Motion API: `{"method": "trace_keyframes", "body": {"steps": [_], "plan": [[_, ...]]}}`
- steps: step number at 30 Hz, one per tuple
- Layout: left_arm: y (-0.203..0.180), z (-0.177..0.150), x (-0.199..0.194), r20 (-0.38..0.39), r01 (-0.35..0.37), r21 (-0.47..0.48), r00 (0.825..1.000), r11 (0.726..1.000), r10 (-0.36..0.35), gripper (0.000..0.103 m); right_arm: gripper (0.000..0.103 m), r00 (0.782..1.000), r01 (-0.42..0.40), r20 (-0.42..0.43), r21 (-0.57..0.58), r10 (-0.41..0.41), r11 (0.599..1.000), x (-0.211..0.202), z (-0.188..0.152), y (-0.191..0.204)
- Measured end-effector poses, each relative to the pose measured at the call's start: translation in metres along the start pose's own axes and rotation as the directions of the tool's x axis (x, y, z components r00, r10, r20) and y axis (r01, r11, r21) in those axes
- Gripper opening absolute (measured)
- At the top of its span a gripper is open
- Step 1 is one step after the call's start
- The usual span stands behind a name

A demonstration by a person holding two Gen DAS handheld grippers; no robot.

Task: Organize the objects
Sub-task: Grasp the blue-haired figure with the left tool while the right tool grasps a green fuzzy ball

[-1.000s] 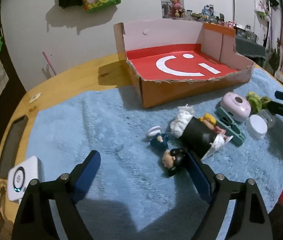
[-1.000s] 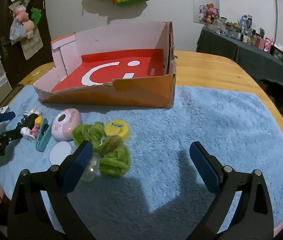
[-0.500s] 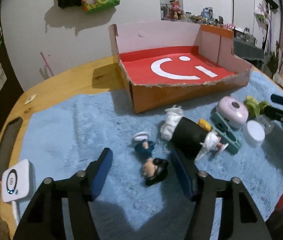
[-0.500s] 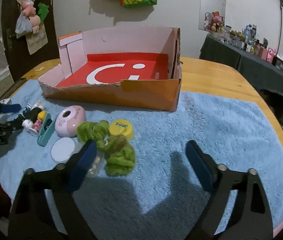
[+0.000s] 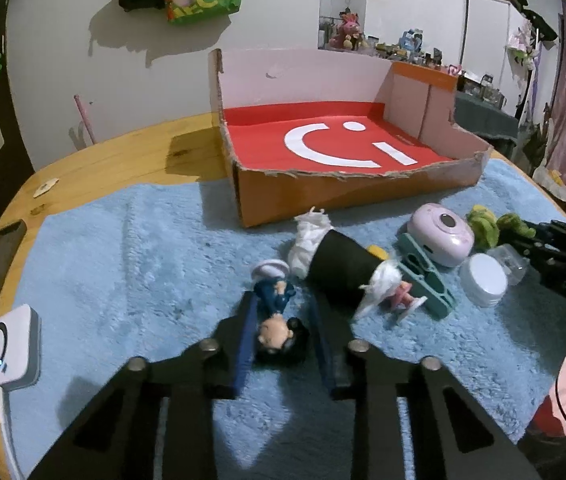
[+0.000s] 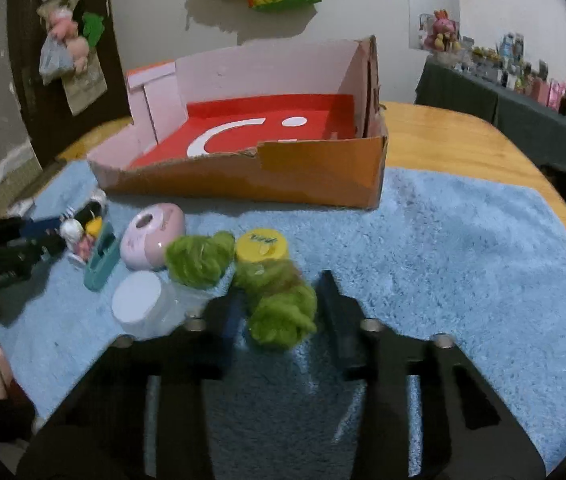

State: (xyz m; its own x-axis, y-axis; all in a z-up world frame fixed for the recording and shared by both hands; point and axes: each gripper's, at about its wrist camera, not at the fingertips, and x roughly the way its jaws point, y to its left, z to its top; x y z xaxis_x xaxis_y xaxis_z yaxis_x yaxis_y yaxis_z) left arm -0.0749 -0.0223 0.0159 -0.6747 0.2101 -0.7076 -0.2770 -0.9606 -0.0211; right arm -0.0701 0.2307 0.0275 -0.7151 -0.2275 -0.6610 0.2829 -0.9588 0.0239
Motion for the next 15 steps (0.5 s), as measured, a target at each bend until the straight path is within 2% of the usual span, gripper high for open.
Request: {"method": "trace_keyframes", "body": {"steps": [3, 6, 15], "plan": [[0.001, -0.001, -0.002, 0.01, -0.003, -0.021, 1.0, 1.0, 0.003, 0.024, 0.026, 1.0, 0.02, 0.016, -0.024, -0.02, 1.0, -0.002, -0.002, 0.005], [0.004, -0.002, -0.004, 0.02, 0.011, -0.052, 1.0, 0.999, -0.01, 0.024, 0.026, 1.0, 0.002, 0.026, 0.008, -0.002, 1.0, -0.004, -0.004, 0.001], [0.002, 0.004, -0.029, 0.083, 0.026, -0.053, 0.996, 0.998, -0.022, 0.024, 0.026, 0.996, -0.006, 0.084, -0.001, 0.006, 1.0, -0.024, 0.005, 0.005]]}}
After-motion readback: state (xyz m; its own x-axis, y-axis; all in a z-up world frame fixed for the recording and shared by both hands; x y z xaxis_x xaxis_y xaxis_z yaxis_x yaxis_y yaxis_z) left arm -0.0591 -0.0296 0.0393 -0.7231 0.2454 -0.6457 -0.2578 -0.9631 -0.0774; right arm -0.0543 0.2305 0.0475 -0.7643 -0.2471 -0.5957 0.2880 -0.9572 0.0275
